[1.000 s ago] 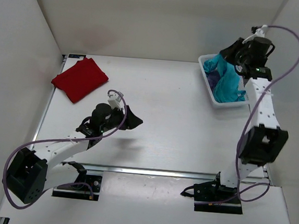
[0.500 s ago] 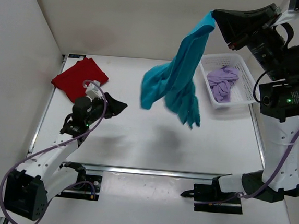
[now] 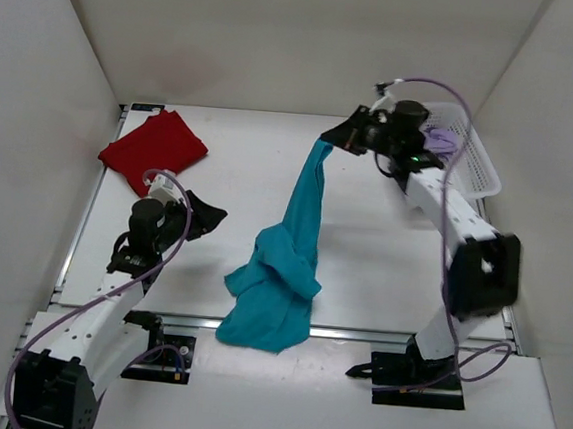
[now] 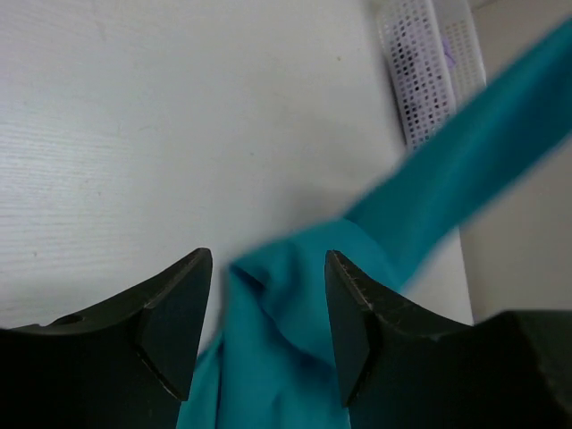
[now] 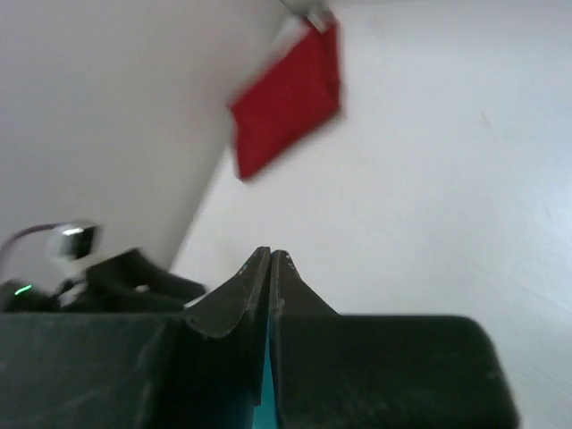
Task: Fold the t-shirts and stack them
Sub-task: Move the tshirt to the center of the board
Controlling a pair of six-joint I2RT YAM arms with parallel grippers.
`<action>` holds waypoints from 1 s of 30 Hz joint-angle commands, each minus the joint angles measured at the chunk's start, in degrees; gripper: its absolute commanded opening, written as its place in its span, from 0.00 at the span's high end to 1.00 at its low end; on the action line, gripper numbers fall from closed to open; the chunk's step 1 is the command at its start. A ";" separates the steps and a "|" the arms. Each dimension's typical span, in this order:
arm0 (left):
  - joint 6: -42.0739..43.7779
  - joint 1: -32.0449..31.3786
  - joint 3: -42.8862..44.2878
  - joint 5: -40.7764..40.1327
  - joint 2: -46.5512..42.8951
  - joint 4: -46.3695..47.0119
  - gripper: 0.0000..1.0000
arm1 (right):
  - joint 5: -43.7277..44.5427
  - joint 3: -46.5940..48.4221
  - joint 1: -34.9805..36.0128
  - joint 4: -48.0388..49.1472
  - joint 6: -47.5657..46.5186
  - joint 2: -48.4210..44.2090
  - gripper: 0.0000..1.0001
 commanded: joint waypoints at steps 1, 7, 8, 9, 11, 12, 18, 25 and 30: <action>2.11 -6.28 0.14 -6.63 0.25 -1.77 0.36 | 2.03 14.05 2.15 -10.30 -4.64 13.45 1.00; 4.75 -22.30 2.42 -18.26 5.60 -3.19 0.38 | 7.39 15.71 6.47 -13.70 -11.51 13.43 0.79; 4.76 -23.79 3.03 -18.26 7.18 -3.01 0.39 | 8.87 10.73 6.55 -11.86 -11.78 10.53 0.64; 5.02 -25.37 3.48 -18.26 9.11 -1.53 0.39 | 10.98 6.16 6.47 -10.71 -12.04 9.03 0.58; 4.93 -27.57 5.40 -18.17 13.08 0.06 0.41 | 14.14 -2.01 6.55 -8.61 -12.39 2.02 0.55; 5.72 -28.80 6.28 -19.83 15.79 0.50 0.40 | 16.34 -7.98 6.90 -7.46 -12.31 0.24 0.57; 12.65 -36.89 21.38 -26.94 31.25 -1.42 0.37 | 22.59 -36.46 5.59 -0.44 -7.57 -16.18 0.94; 24.78 -46.21 38.95 -33.37 46.91 -6.07 0.30 | 20.23 -58.12 -1.08 2.83 -2.55 -32.36 0.84; 30.24 -48.50 50.31 -35.13 59.03 -11.97 0.31 | 20.93 -60.60 2.24 0.37 -3.69 -35.20 0.65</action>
